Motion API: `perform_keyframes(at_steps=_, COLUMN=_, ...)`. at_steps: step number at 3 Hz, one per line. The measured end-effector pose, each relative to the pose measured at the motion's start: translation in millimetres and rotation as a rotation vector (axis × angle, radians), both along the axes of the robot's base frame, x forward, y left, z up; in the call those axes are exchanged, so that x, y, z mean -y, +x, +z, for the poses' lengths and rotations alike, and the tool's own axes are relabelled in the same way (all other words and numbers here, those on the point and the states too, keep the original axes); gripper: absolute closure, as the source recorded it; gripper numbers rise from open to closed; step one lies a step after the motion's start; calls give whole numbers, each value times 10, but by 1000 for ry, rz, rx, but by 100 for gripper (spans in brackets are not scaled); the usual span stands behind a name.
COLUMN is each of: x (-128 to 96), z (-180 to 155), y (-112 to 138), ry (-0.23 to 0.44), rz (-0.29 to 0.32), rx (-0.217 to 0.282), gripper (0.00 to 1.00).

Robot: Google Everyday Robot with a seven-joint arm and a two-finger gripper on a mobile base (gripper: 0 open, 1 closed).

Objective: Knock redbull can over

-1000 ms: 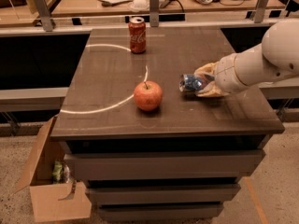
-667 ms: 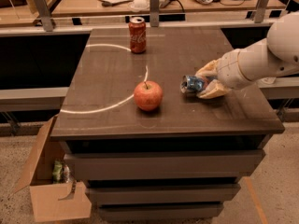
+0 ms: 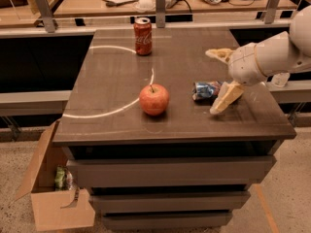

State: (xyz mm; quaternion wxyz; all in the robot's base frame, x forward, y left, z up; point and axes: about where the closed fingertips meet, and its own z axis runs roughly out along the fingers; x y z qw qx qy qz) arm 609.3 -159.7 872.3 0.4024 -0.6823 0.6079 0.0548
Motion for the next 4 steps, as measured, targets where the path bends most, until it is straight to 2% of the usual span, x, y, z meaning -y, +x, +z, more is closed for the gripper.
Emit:
perform_keyframes(at_steps=1, x=81, z=60, y=75, ry=179, rz=-91, rx=-63, gripper=0)
perform_keyframes(at_steps=2, x=243, z=91, y=166, ry=412, rz=-229, rx=-149, gripper=0)
perform_keyframes(at_steps=3, x=509, z=174, y=281, ry=639, rz=-384, rx=-215, gripper=0)
perform_keyframes(at_steps=4, x=516, z=208, y=308, ry=677, rz=-402, rx=-227, gripper=0)
